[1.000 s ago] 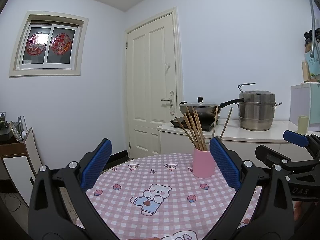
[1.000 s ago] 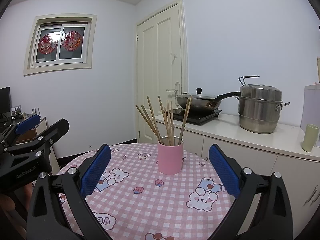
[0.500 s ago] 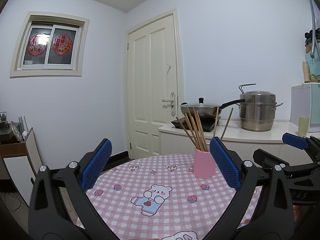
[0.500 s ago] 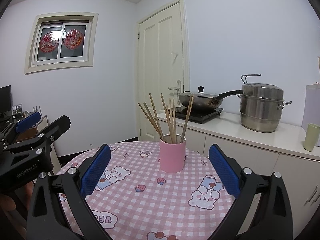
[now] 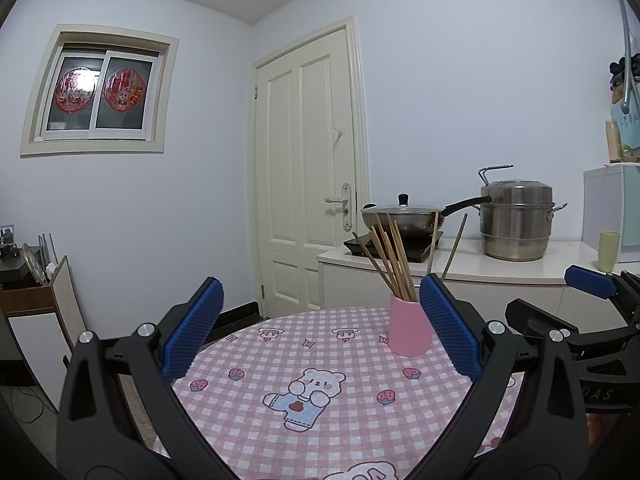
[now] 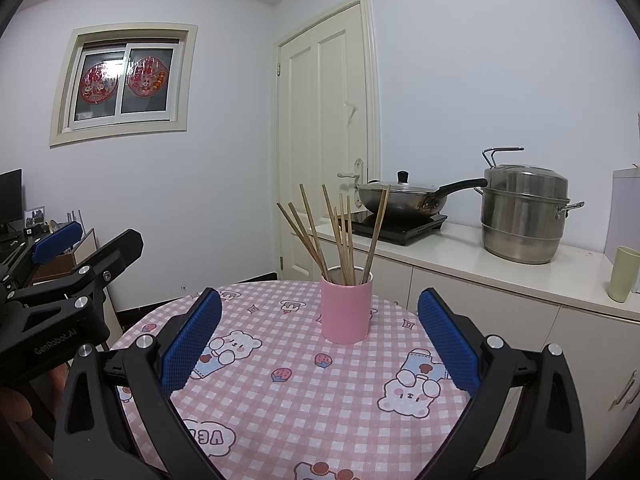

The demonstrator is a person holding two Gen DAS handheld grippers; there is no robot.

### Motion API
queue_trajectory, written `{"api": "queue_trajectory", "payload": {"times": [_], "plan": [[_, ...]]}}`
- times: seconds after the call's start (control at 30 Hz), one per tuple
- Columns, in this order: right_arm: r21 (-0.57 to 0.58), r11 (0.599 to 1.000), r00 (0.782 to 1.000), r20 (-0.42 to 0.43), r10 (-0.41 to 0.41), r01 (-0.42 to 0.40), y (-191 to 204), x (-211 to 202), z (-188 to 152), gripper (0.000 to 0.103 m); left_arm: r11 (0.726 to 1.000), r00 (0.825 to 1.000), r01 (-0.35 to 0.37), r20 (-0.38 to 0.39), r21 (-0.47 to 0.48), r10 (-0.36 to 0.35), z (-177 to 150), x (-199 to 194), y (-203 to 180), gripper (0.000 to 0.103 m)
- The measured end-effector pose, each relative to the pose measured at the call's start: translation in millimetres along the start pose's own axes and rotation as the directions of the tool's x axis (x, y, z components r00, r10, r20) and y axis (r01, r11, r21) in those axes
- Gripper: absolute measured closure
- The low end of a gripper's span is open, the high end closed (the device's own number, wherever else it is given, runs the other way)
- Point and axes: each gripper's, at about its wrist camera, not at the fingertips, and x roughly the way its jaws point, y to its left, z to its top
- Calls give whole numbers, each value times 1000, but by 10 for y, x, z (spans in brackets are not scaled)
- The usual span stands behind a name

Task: Organize utensils

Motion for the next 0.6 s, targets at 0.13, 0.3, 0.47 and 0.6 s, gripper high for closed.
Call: {"api": "queue_trajectory", "payload": {"times": [0.13,0.3,0.47,0.6], "plan": [[-2,1000,1000,-6,1,-1,12,9,-20,8,1000,1000,-3,-3,-7,3,-7,17,8,7],[-4,1000,1000,-7,3,-3,14,15,-23,8,1000,1000,-7,-4,2,7,-13,24,-6,7],[-4,1000,1000,-7,2,-2,16,15,-26,8,1000,1000,-9,-4,0,9,-12,28,-3,7],[-5,1000,1000,-7,4,-4,17,15,-27,8,1000,1000,-9,-4,1,9,-12,38,-11,7]]}}
